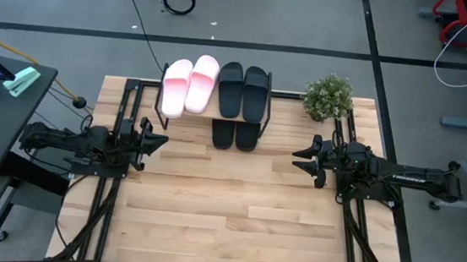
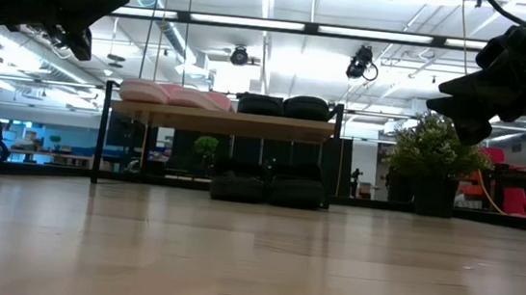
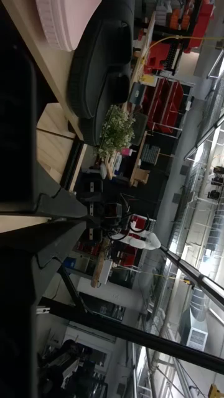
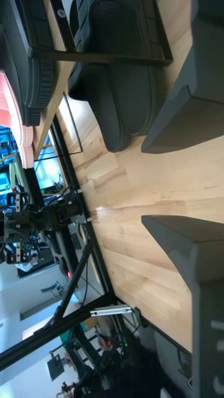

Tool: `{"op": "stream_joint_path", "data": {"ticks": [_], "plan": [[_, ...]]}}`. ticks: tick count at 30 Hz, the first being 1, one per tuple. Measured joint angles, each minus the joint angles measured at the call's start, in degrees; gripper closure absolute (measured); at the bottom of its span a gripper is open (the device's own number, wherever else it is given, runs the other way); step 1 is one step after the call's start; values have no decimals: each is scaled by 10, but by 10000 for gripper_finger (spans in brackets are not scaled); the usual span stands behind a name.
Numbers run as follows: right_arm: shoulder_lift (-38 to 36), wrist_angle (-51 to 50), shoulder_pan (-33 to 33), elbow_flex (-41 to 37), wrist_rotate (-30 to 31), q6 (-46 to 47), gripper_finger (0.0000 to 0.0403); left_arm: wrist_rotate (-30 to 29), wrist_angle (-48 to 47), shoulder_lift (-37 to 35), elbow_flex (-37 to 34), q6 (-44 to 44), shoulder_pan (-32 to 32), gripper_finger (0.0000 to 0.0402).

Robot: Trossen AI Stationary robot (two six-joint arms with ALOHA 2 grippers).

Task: Pick and place slides into the shelf
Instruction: Return to Home Position

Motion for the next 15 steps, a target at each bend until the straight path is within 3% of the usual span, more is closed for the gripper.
{"op": "stream_joint_path", "data": {"ticks": [15], "plan": [[0, 0, 0, 0, 0, 0, 226, 0, 0, 0, 0, 0, 0, 374]]}}
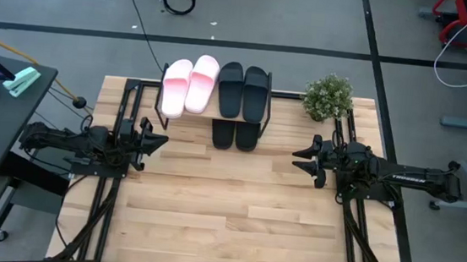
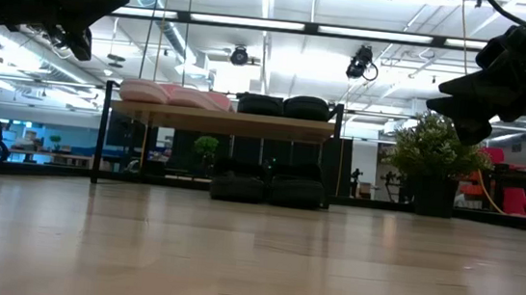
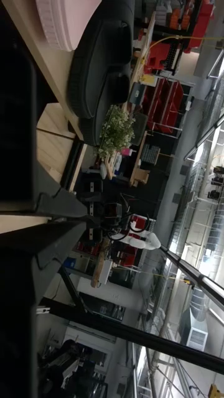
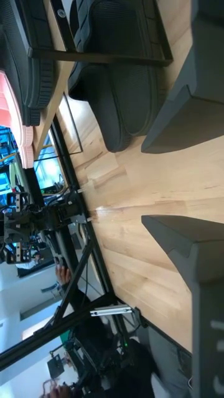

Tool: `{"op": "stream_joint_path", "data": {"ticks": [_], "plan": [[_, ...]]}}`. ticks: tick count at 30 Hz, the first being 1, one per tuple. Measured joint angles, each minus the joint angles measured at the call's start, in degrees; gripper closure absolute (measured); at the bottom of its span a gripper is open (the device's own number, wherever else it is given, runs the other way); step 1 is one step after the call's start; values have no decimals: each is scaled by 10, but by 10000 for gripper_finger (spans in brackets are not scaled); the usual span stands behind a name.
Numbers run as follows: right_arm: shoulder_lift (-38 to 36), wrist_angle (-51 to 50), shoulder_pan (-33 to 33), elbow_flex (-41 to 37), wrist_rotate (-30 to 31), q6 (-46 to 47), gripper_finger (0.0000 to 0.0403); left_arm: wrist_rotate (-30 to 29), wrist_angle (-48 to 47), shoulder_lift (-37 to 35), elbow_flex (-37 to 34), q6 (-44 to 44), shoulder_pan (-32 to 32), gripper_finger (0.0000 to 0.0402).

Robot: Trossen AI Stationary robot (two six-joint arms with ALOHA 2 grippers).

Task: Pick and place slides into the shelf
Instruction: Return to Home Position

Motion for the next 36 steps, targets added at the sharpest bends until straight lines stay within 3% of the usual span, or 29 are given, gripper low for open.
{"op": "stream_joint_path", "data": {"ticks": [36], "plan": [[0, 0, 0, 0, 0, 0, 226, 0, 0, 0, 0, 0, 0, 366]]}}
